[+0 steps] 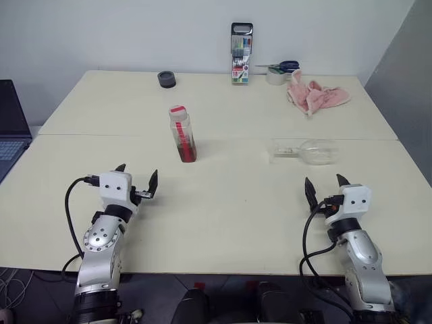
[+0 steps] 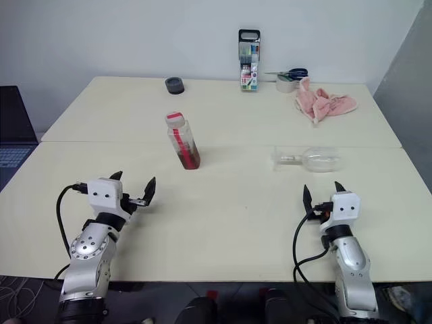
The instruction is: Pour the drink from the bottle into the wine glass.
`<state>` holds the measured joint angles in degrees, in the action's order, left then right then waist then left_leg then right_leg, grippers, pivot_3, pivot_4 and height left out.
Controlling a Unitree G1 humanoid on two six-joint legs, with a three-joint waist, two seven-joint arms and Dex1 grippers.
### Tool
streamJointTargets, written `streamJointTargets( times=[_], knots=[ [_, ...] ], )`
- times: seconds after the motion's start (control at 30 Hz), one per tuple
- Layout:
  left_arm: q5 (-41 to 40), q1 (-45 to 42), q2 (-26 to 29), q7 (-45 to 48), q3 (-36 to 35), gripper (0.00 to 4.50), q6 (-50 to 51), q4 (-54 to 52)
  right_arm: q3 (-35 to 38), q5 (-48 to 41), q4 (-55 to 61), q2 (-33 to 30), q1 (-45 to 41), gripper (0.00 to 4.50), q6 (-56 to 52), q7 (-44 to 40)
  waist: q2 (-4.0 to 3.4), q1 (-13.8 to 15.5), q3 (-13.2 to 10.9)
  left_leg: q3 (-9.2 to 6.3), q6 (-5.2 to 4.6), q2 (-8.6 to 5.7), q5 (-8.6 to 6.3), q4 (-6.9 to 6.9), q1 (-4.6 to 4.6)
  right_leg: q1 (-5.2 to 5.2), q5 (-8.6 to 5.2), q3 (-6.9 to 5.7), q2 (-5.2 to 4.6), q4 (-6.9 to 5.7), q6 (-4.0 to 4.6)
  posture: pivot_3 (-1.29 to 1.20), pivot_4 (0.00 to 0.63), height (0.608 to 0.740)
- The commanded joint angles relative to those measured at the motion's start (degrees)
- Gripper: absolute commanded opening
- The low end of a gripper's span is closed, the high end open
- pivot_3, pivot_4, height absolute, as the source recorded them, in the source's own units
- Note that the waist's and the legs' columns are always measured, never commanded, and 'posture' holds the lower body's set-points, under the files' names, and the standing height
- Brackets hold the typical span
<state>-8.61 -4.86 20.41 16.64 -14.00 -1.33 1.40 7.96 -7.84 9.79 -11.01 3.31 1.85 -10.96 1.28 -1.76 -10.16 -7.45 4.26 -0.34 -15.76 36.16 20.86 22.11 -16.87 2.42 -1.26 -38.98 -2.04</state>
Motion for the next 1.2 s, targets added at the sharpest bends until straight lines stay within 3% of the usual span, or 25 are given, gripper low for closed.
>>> streamJointTargets(
  times=[0.03, 1.2],
  knots=[
    [-2.1, -0.1, -0.4, 0.7, -0.5, 4.48, -0.4, -3.1, 0.7, -0.4, 1.9, -0.3, -0.2, 4.50, 0.8, -0.1, 0.00, 0.0, 0.0, 0.00, 0.00, 0.00, 0.00, 0.00, 0.00, 0.00, 0.00, 0.00, 0.00, 0.00, 0.00, 0.00, 0.150, 0.740],
    [-6.9, 1.4, -0.8, 4.2, -0.7, 4.48, -0.9, -4.8, -0.3, -0.1, 2.6, -1.2, -1.0, 4.50, 1.1, -2.3, 0.00, 0.0, 0.0, 0.01, 0.00, 0.00, 0.00, 0.01, 0.00, 0.00, 0.00, 0.01, 0.00, 0.00, 0.00, 0.00, 0.150, 0.740]
  ],
)
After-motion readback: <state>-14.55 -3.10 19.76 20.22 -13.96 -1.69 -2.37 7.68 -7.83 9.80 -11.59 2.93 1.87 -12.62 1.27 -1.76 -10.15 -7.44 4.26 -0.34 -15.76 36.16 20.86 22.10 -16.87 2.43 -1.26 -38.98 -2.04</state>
